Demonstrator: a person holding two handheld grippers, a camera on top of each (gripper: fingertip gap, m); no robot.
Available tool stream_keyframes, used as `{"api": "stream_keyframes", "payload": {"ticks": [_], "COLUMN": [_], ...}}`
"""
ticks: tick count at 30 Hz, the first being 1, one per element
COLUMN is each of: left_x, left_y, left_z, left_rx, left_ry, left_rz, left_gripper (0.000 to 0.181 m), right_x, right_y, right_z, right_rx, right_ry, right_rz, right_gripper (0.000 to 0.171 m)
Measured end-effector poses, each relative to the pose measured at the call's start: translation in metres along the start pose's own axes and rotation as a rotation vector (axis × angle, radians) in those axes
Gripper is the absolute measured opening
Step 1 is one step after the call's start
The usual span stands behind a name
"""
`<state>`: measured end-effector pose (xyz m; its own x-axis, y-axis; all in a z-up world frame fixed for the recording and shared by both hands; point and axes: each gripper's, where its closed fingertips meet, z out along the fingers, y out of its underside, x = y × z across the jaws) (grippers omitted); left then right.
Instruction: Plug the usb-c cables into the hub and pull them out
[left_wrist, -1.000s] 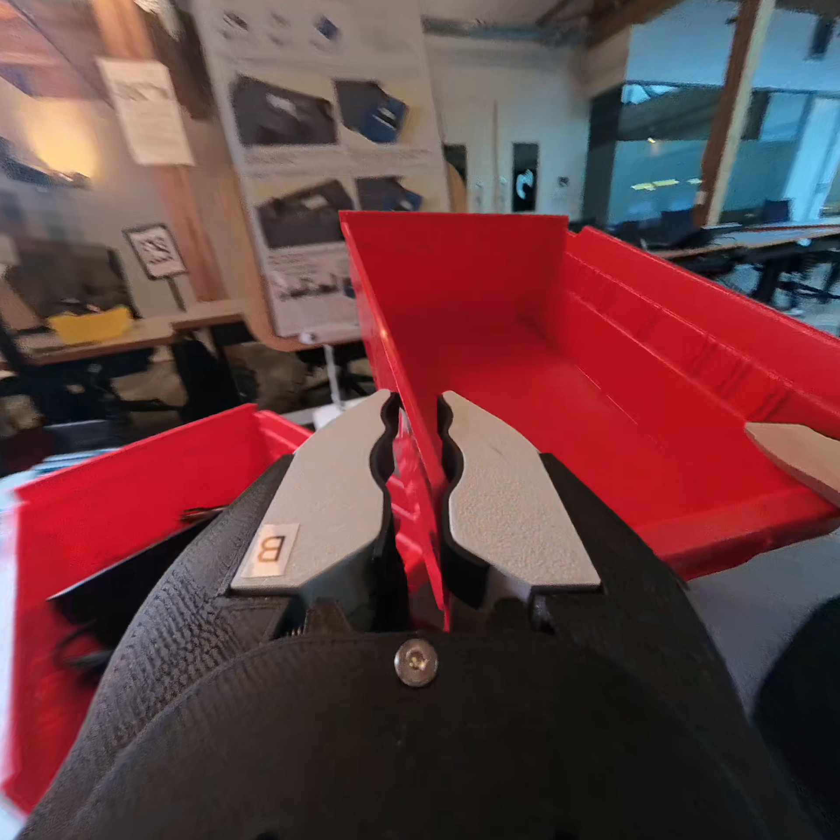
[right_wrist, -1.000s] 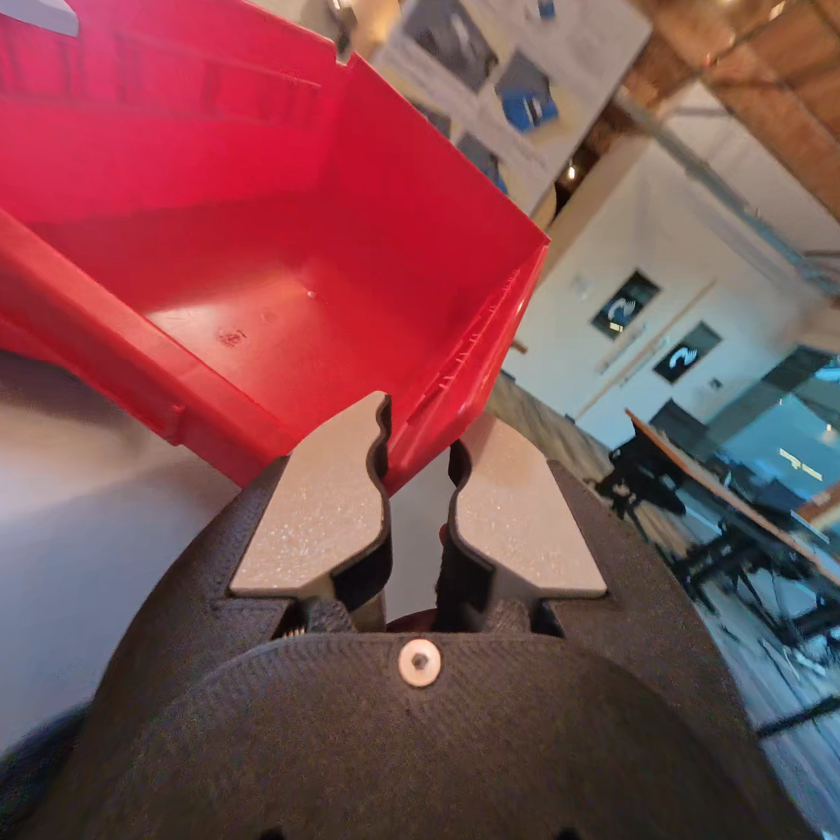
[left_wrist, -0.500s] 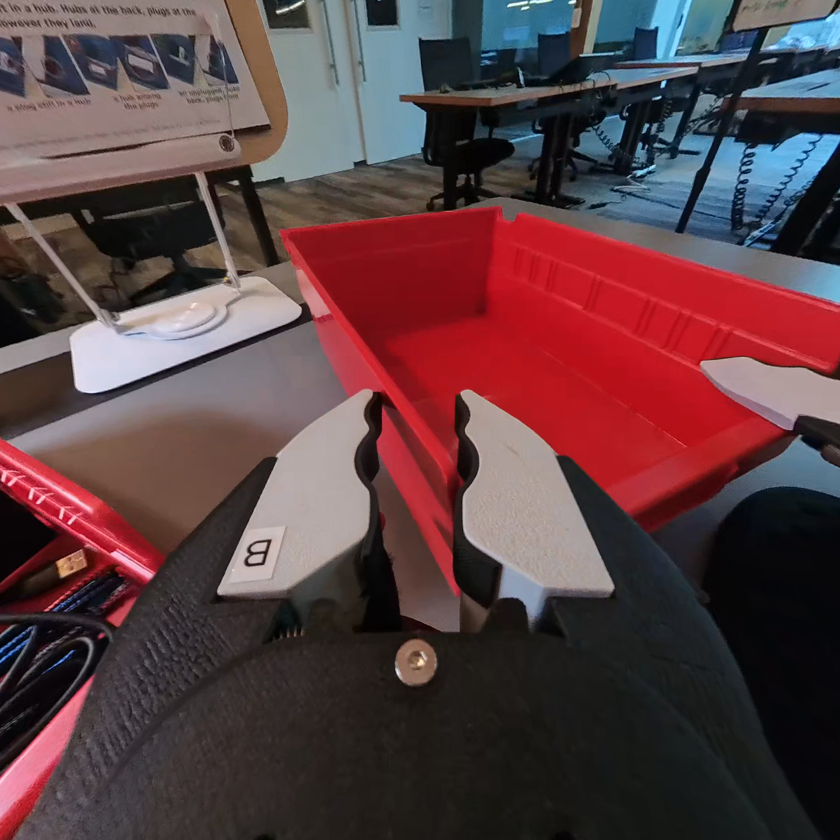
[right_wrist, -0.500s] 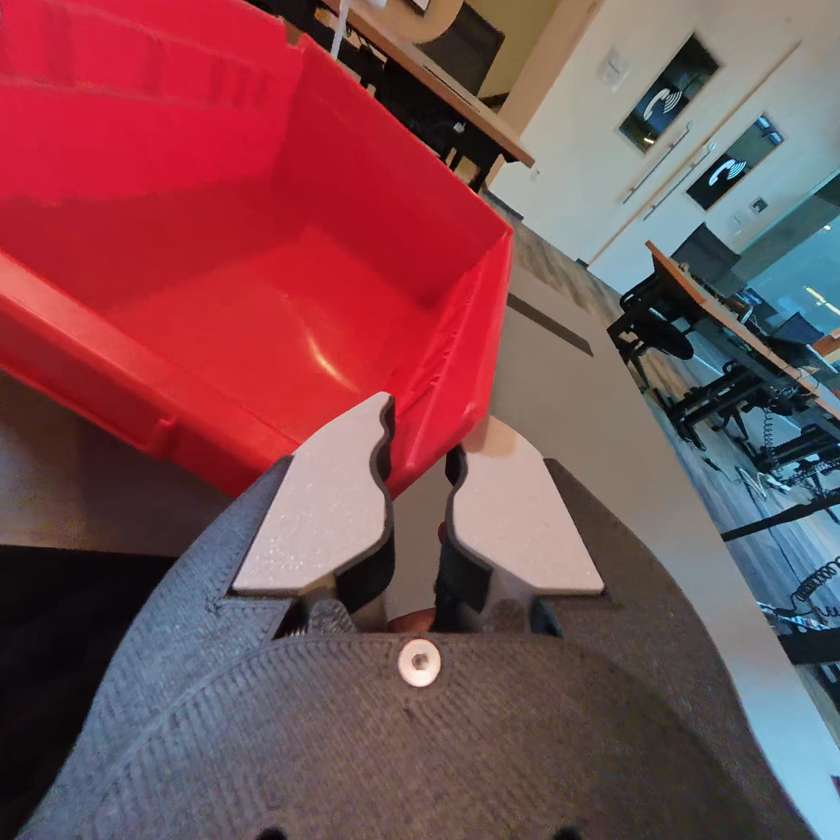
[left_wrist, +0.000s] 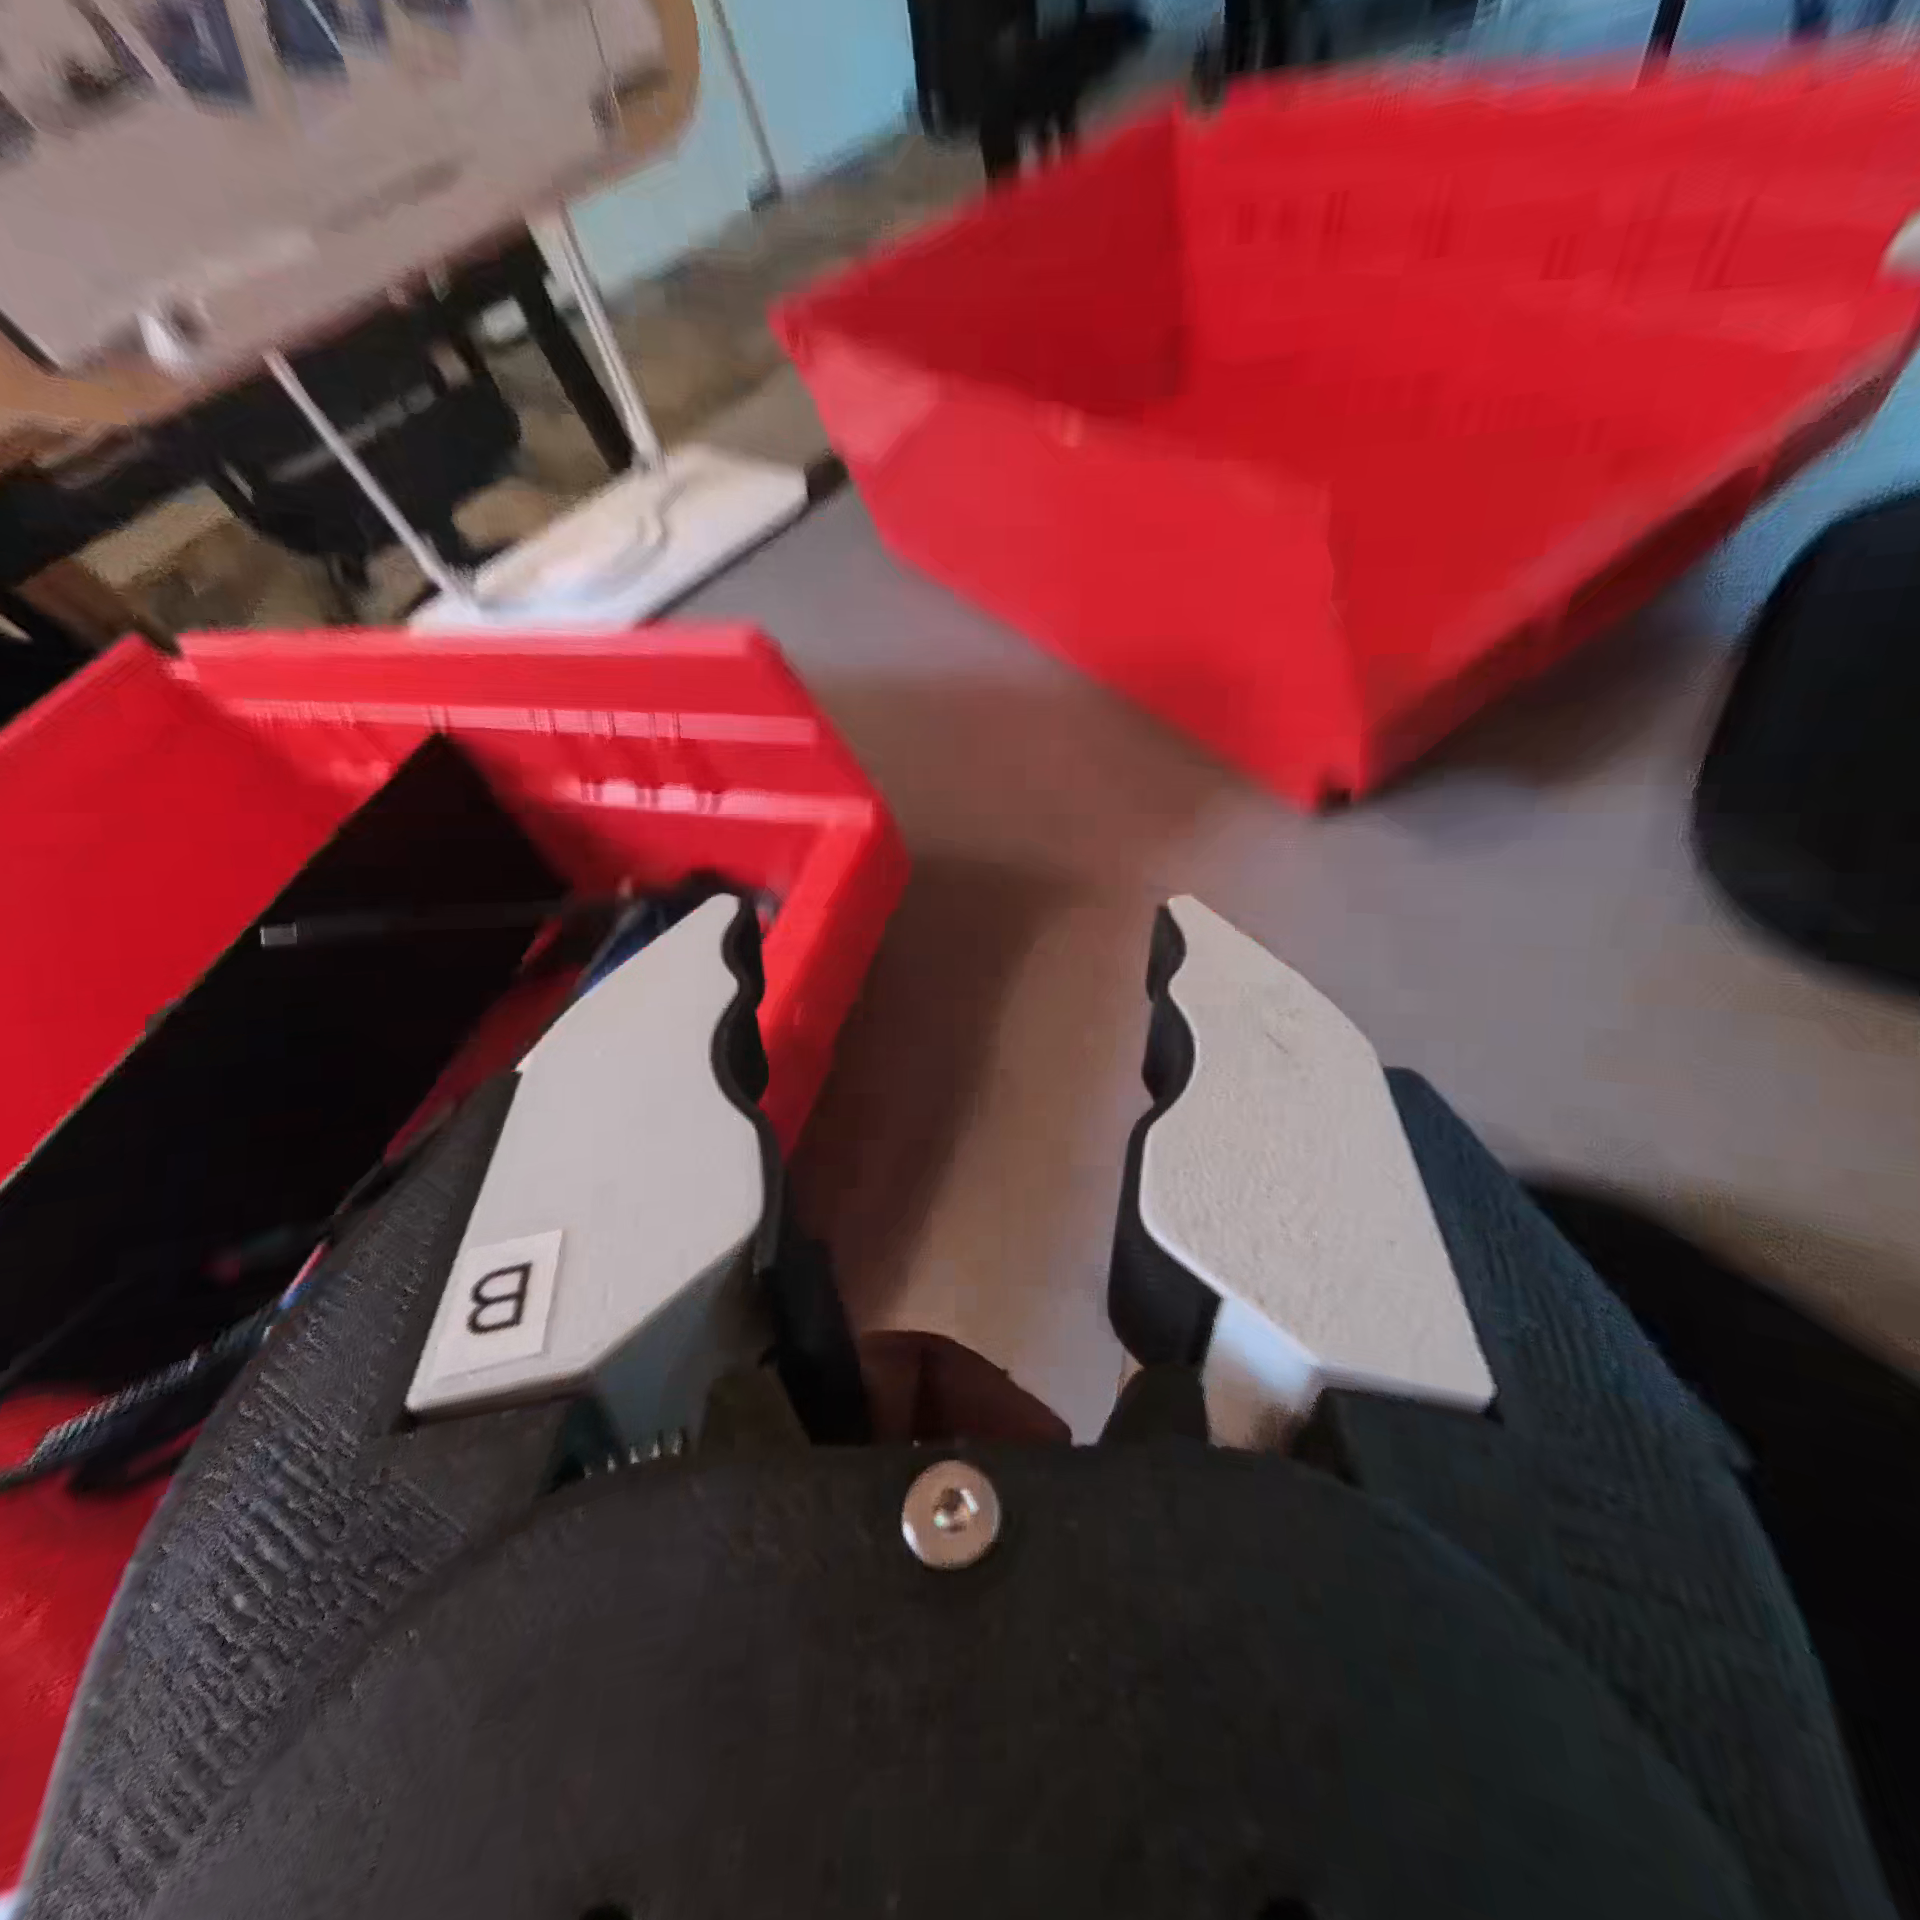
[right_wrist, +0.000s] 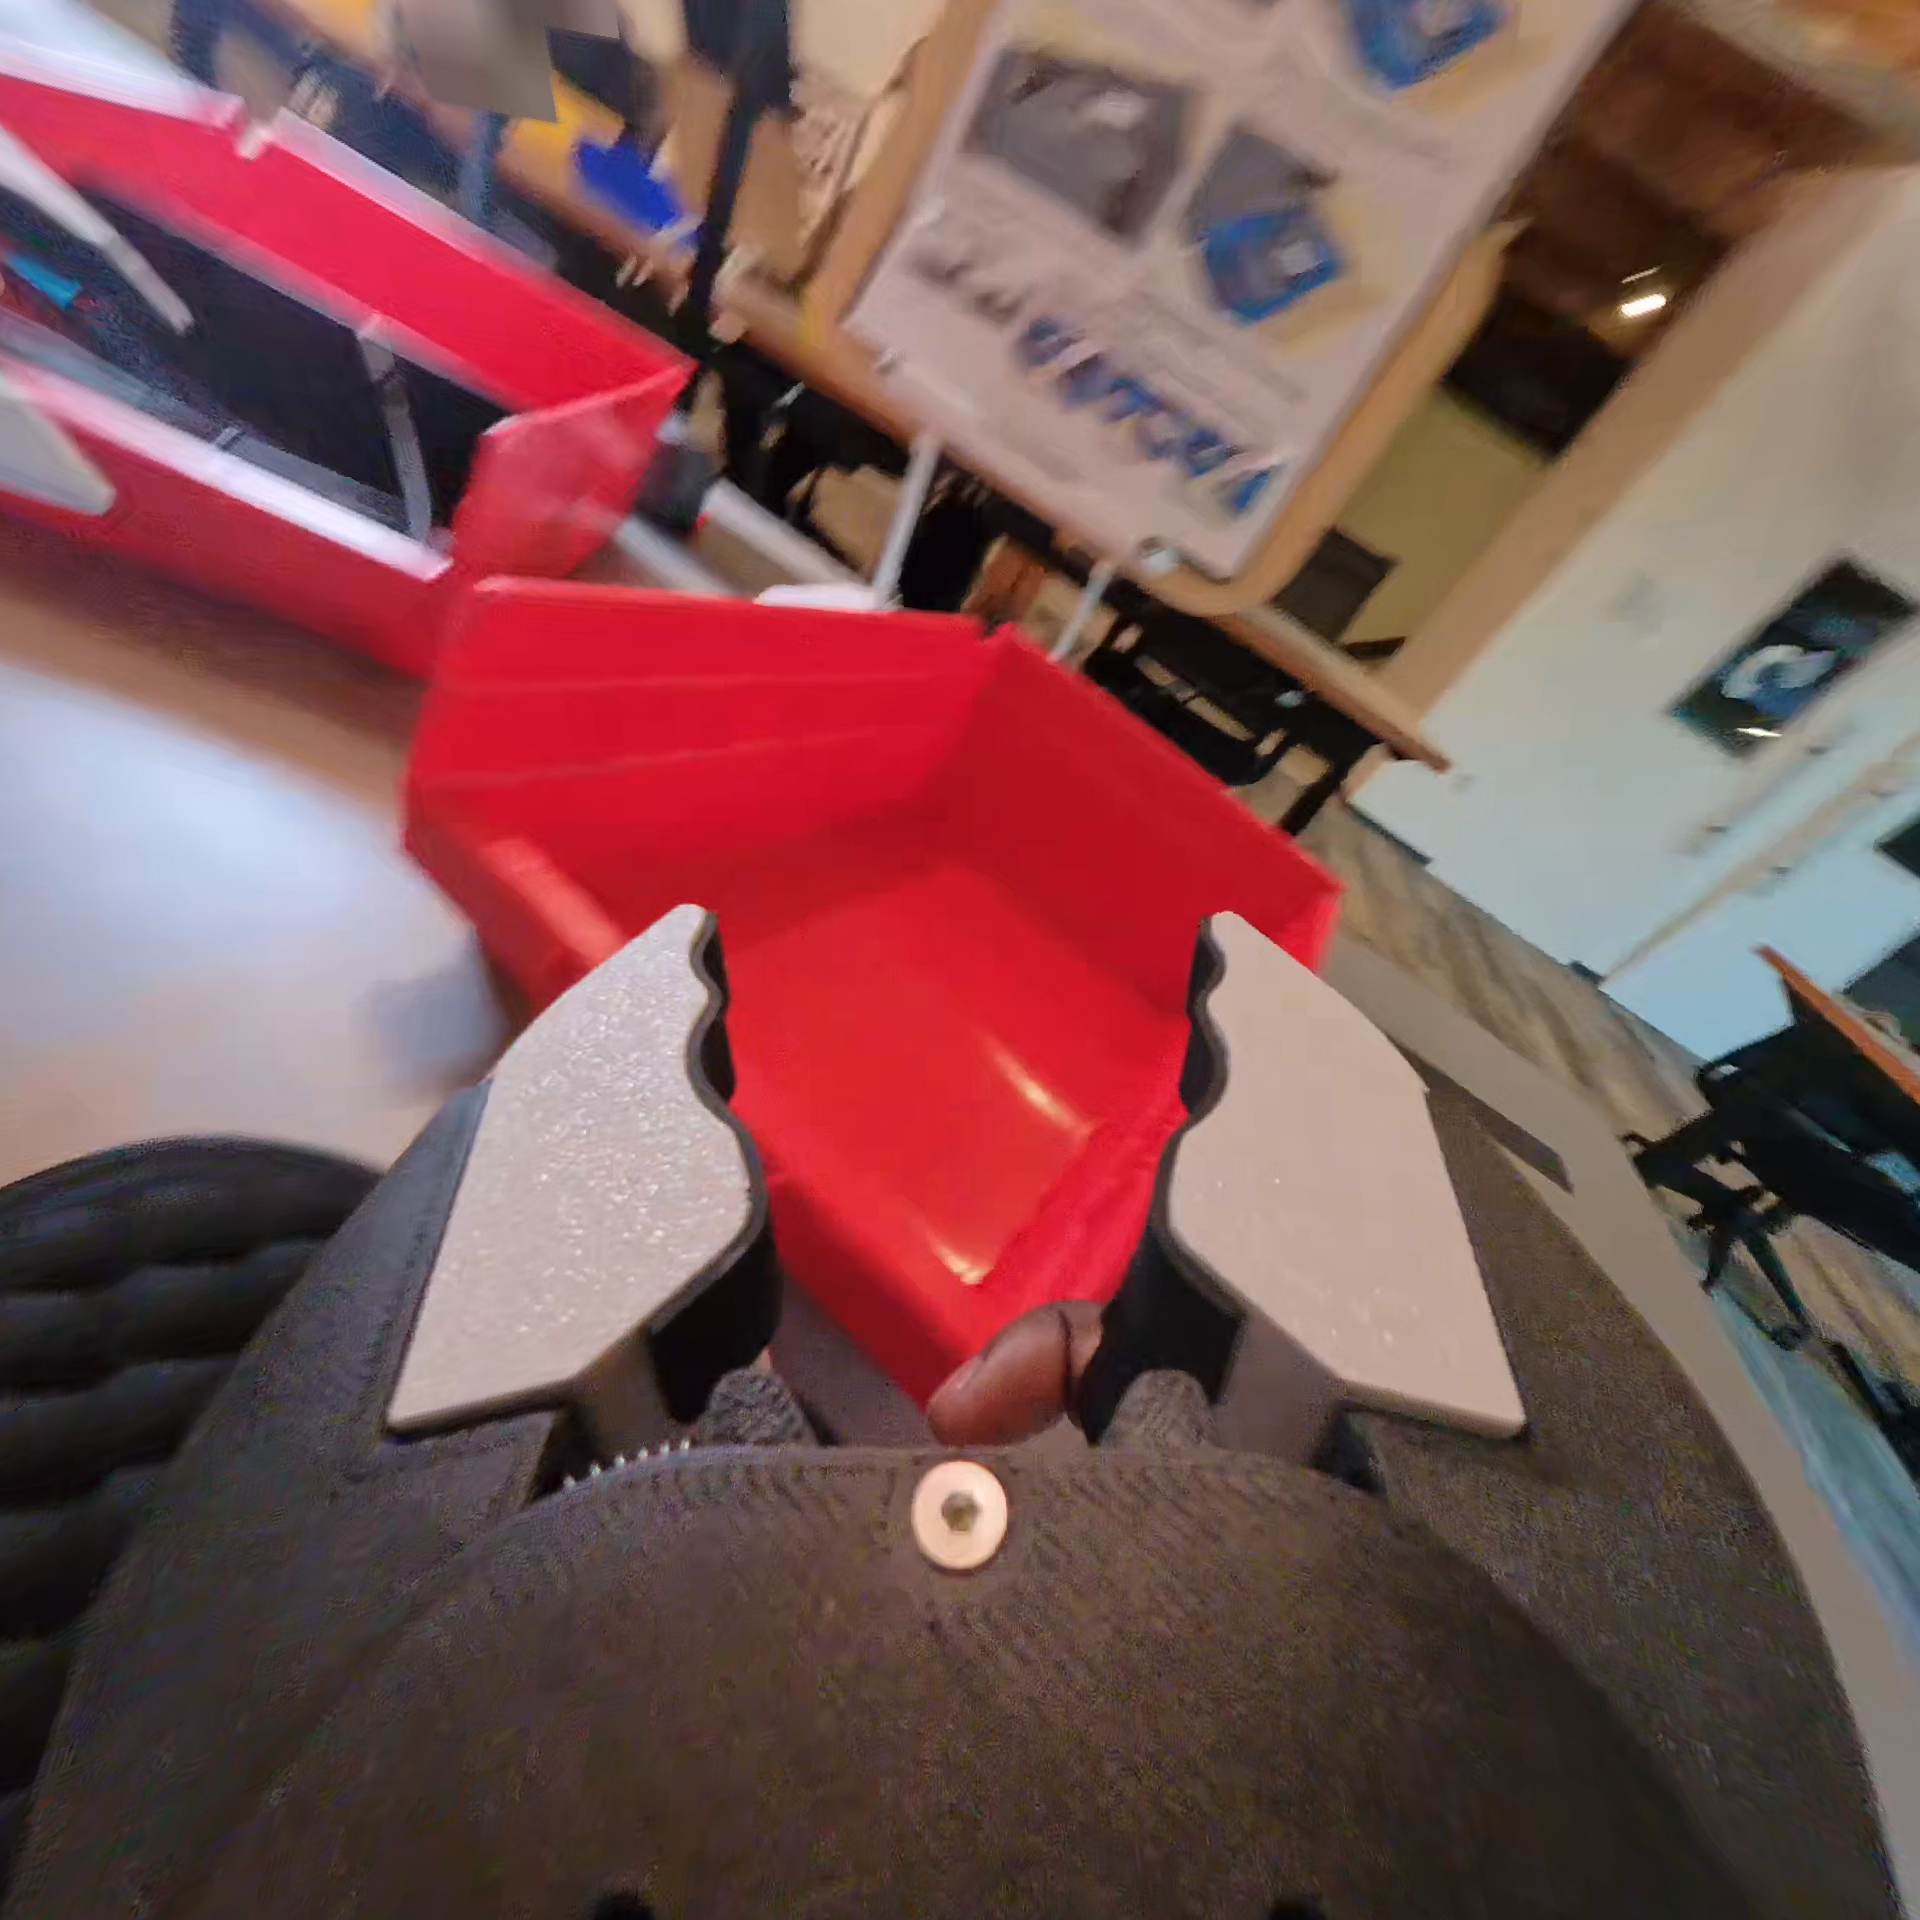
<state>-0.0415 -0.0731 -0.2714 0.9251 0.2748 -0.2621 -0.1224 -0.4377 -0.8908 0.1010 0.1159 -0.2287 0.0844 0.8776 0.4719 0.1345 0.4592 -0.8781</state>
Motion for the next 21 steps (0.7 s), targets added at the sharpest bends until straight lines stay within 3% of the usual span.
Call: {"api": "stream_keyframes", "payload": {"ticks": [3, 8, 10, 11, 15, 21], "left_x": [-0.011, -0.032, -0.044, -0.053, -0.062, -0.080], "left_y": [0.035, 0.043, 0.058, 0.067, 0.074, 0.096], "left_z": [-0.003, 0.012, 0.017, 0.017, 0.008, -0.032], "left_rx": [-0.149, -0.266, -0.369, -0.421, -0.418, -0.460], "left_ry": [-0.022, -0.121, -0.167, -0.206, -0.218, -0.209], "left_rz": [0.117, 0.271, 0.317, 0.343, 0.315, 0.242], "left_gripper": [0.067, 0.063, 0.055, 0.041, 0.037, 0.041], "right_x": [-0.053, -0.093, -0.090, -0.087, -0.068, -0.014], "right_y": [0.006, 0.038, 0.049, 0.052, 0.064, 0.095], "right_z": [0.017, 0.038, 0.042, 0.042, 0.038, 0.017], "right_rx": [-0.133, -0.333, -0.398, -0.416, -0.480, -0.639], "right_ry": [-0.163, -0.210, -0.168, -0.154, -0.127, -0.095], "right_rz": [-0.069, -0.227, -0.321, -0.339, -0.369, -0.380], "right_gripper": [0.073, 0.065, 0.049, 0.040, 0.039, 0.040]}}
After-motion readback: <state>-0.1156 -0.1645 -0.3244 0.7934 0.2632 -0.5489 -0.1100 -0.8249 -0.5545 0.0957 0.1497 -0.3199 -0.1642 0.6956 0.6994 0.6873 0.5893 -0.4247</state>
